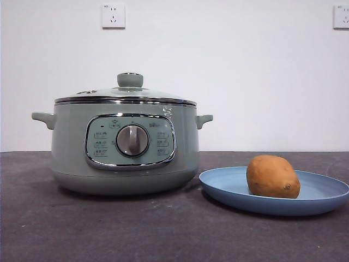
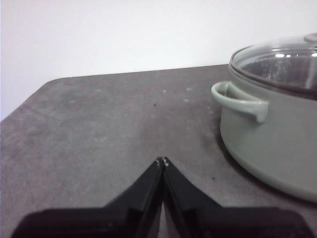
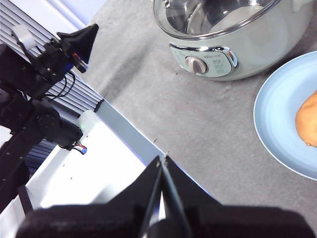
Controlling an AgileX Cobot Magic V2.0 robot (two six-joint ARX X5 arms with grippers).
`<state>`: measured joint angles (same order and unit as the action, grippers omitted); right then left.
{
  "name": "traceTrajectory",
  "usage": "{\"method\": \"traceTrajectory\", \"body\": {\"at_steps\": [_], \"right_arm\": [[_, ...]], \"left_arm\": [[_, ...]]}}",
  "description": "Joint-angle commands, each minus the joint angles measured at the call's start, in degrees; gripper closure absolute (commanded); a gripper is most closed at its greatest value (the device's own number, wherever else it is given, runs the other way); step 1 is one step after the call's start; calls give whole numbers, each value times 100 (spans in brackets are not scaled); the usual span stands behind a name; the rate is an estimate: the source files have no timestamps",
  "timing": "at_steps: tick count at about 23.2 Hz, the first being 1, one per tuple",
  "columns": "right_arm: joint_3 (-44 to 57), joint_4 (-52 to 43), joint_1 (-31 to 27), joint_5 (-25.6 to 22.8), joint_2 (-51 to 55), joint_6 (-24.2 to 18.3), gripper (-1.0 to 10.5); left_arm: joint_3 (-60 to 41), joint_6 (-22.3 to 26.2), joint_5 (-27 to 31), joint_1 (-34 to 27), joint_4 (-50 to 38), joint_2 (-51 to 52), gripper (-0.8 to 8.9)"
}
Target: Take the potato out from the steamer,put the potato on the plate,close the lid
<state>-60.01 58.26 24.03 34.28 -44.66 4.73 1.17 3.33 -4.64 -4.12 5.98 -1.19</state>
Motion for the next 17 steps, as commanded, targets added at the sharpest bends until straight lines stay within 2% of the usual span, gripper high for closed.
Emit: {"method": "traceTrajectory", "body": {"at_steps": [1, 4, 6, 17], "right_arm": [[-13, -26, 7, -15, 9, -13, 946], [-13, -26, 7, -15, 9, -13, 946], [-13, -26, 7, -15, 9, -13, 946], [-13, -26, 7, -15, 9, -13, 946]], "left_arm": [[-101, -66, 15, -20, 173, 109, 817], [-101, -81, -9, -17, 461, 109, 817], [-101, -289, -22, -17, 437, 109, 817], [-101, -295, 15, -17, 437, 101, 817]]}}
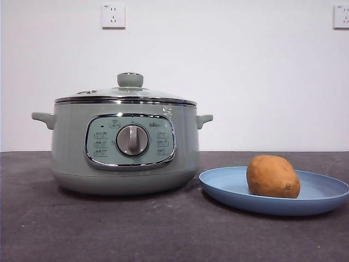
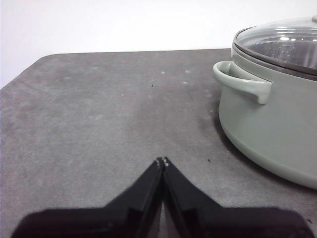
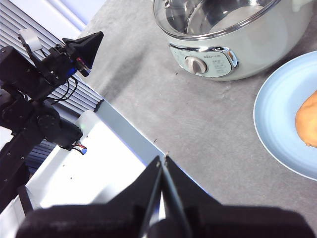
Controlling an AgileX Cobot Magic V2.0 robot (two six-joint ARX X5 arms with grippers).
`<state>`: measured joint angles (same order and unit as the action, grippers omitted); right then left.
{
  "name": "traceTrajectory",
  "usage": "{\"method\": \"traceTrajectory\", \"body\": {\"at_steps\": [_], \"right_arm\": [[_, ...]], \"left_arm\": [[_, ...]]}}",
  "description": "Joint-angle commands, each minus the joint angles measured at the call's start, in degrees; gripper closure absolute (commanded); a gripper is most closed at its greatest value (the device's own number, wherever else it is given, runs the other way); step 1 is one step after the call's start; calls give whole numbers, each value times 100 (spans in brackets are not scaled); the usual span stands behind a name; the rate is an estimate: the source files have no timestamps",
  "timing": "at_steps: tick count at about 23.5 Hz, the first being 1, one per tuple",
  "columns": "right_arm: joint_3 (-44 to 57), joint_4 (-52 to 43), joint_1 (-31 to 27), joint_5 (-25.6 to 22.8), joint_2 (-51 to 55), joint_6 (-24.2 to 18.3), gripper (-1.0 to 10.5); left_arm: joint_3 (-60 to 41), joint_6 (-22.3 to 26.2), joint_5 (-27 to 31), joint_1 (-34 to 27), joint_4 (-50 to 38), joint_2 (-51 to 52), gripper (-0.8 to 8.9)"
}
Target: Take the potato out from the steamer,put the potato on the plate,close the lid
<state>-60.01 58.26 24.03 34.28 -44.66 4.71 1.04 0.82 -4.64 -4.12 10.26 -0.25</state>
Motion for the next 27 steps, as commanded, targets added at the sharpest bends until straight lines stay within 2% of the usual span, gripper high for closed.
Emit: {"method": "traceTrajectory", "body": {"at_steps": [1, 3, 6, 8, 11, 13, 17, 20, 22, 27], "right_arm": [[-13, -26, 7, -15, 9, -11, 946], [-13, -26, 9, -15, 9, -11, 946], [22, -411, -229, -356, 262, -1014, 946], [267, -1156, -612, -306, 632, -1338, 946], [1130, -2433, -1320, -334, 1370, -1276, 946], [1862, -3316, -1729, -411, 1808, -1427, 946], [2940, -4472, -2031, -466, 2389, -1390, 946], [3626, -5025, -2122, -516, 2778, -1316, 946], [4065, -5263, -2146, -737, 3049, -1305, 946], [4846, -5386, -2144, -1126, 3613, -1202, 946]], "left_arm": [[-87, -44, 15, -17, 9, 7, 817], [-87, -44, 15, -17, 9, 7, 817], [-87, -44, 15, -17, 9, 7, 817], [-87, -44, 17, -17, 9, 7, 817], [-87, -44, 17, -17, 9, 7, 817], [-87, -44, 15, -17, 7, 7, 817], [-87, -44, 15, -17, 7, 7, 817], [-87, -44, 15, -17, 7, 7, 817], [-87, -44, 15, -17, 7, 7, 817], [-87, -44, 15, -17, 9, 7, 817]]}}
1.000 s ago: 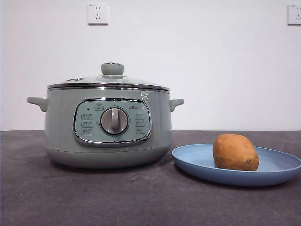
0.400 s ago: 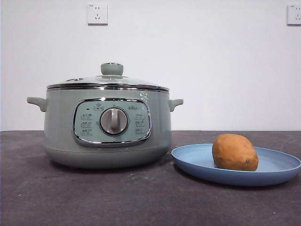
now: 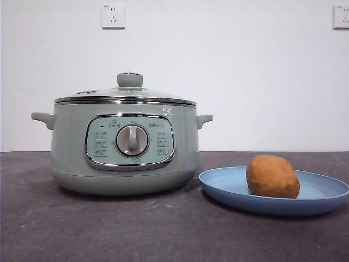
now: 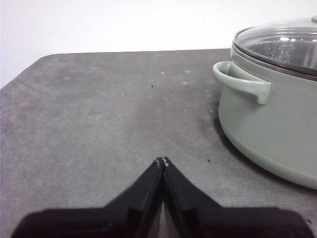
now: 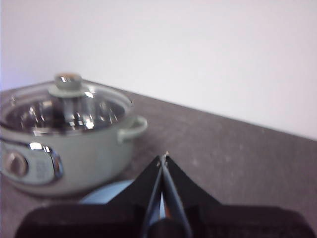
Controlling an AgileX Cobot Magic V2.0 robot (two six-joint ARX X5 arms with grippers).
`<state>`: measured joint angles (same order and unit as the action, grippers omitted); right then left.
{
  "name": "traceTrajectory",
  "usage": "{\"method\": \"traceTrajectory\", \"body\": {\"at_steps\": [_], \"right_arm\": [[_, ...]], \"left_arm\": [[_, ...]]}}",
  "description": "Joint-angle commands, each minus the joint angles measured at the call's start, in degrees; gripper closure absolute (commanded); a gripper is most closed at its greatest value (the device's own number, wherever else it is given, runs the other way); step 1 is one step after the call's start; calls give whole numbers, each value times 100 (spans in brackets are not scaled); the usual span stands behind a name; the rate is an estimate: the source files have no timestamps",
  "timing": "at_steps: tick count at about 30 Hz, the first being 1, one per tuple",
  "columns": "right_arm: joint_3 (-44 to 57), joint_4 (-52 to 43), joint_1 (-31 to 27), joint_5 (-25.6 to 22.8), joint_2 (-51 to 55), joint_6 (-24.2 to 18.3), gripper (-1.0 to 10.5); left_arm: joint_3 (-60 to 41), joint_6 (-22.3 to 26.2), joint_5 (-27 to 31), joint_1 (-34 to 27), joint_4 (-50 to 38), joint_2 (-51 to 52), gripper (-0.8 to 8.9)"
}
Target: Take the potato out from the steamer,put the potato on the plate,close the lid
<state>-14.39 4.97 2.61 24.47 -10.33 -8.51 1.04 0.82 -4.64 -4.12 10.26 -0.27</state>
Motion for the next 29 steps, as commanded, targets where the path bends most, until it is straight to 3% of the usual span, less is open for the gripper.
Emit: {"method": "traceTrajectory", "body": {"at_steps": [1, 12, 16, 29], "right_arm": [[426, -59, -2, -267, 286, 162, 946], [1394, -315, 11, -1213, 1005, 852, 946], [1401, -70, 17, -1589, 1027, 876, 946], [1401, 476, 17, -1572, 1027, 984, 946]], "left_arm": [[-87, -44, 15, -17, 7, 9, 817], [-87, -44, 15, -17, 7, 9, 817], [-87, -44, 15, -17, 7, 9, 817], [-87, -44, 15, -17, 7, 9, 817]]}}
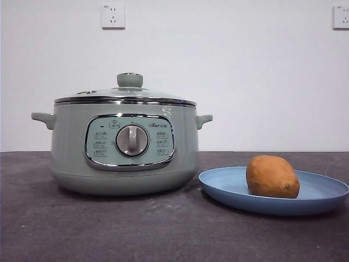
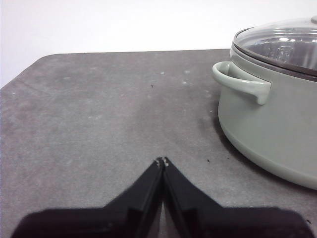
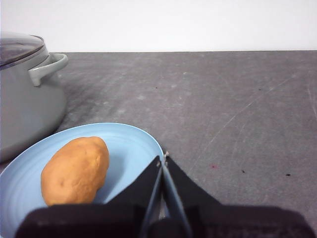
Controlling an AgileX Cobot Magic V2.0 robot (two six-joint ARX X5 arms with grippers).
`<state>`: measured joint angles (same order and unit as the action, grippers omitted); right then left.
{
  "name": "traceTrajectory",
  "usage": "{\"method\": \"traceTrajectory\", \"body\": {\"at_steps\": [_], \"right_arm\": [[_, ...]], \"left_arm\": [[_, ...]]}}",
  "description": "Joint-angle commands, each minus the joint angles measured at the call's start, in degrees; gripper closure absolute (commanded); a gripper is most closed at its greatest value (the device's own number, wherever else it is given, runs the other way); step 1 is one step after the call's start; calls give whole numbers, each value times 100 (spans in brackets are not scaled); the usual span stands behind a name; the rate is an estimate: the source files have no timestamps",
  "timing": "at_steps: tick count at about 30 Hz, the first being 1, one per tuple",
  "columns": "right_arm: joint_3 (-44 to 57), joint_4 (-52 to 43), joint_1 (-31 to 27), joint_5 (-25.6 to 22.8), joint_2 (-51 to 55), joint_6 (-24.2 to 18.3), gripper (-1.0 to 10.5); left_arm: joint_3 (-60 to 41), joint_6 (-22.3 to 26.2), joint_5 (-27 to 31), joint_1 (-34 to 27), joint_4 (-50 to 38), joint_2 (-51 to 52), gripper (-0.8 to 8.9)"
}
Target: Take the potato out from the steamer,put the potato on the plate,close the lid
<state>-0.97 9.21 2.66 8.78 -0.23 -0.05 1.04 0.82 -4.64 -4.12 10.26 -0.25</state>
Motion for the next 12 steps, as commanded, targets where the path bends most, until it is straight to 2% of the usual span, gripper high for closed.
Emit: {"method": "traceTrajectory", "body": {"at_steps": [1, 12], "right_arm": [[59, 44, 13, -4, 17, 201, 946], [57, 42, 13, -17, 17, 192, 946]], "left_arm": [[-87, -44, 15, -17, 7, 7, 817], [-87, -44, 15, -17, 7, 7, 817]]}}
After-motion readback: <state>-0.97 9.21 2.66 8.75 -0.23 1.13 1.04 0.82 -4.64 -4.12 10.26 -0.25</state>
